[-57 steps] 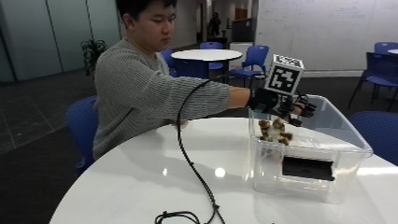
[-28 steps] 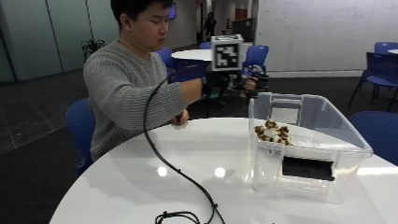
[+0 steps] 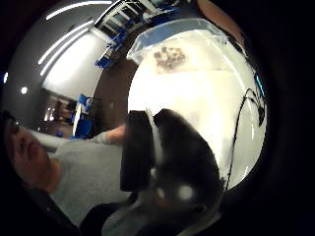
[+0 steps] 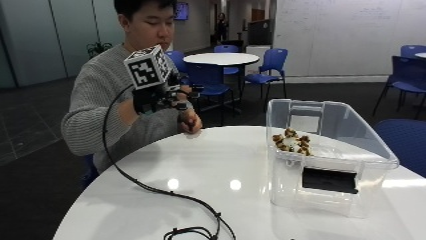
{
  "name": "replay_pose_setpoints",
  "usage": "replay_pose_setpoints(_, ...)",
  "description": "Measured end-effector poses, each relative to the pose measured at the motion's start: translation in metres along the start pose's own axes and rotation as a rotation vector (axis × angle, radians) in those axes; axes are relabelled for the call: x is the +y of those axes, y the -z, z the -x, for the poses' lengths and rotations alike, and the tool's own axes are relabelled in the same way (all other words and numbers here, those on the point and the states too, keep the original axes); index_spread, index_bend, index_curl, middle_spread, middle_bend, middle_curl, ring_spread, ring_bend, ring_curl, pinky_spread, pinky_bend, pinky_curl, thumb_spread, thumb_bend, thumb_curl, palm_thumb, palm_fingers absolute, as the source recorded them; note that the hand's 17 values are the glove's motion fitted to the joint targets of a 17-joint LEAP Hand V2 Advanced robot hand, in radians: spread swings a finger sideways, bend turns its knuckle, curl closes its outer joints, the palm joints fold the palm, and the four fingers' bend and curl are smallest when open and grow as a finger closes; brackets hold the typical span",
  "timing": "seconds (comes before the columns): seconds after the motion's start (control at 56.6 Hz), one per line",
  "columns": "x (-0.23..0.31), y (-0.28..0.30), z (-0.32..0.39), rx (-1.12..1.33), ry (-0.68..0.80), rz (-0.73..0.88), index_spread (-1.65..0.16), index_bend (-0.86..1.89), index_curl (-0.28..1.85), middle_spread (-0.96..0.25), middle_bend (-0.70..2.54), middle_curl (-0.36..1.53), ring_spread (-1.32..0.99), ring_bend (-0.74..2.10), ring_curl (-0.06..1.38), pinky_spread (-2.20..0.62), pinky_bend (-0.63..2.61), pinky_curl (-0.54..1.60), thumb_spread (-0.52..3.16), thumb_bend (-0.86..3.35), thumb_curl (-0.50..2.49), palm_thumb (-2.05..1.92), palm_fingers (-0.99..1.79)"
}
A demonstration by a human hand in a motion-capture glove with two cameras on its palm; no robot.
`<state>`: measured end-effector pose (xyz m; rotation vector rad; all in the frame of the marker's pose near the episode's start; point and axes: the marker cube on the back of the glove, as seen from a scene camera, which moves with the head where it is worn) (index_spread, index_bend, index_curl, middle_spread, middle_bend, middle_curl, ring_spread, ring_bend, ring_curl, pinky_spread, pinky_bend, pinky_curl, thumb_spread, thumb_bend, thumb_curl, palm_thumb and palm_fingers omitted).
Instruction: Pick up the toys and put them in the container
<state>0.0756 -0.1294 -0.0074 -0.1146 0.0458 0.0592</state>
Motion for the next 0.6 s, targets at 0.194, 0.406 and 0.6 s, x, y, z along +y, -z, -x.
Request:
replay_pose_setpoints(0.194, 0.088, -0.038, 0.055, -0.024, 0.101, 0.003, -0.4, 0.19, 0.38, -0.15, 0.16, 0.28, -0.07, 0.16, 0.26, 0.08, 0.69, 0.31, 1.38, -0.06, 0.11, -0.1, -0.1)
replay_pose_setpoints(0.406, 0.133, -0.073, 0.061, -0.143, 0.009, 0.118, -0.41, 0.2, 0.4, -0.16, 0.16, 0.28, -0.09, 0.16, 0.24, 0.07, 0.65, 0.31, 1.38, -0.06, 0.09, -0.1, -0.08)
replay_pose_setpoints(0.6, 0.128, -0.079, 0.057, -0.12, 0.007, 0.102, -0.4, 0.19, 0.4, -0.17, 0.16, 0.28, -0.09, 0.16, 0.23, 0.07, 0.65, 0.32, 1.37, -0.06, 0.07, -0.11, -0.09)
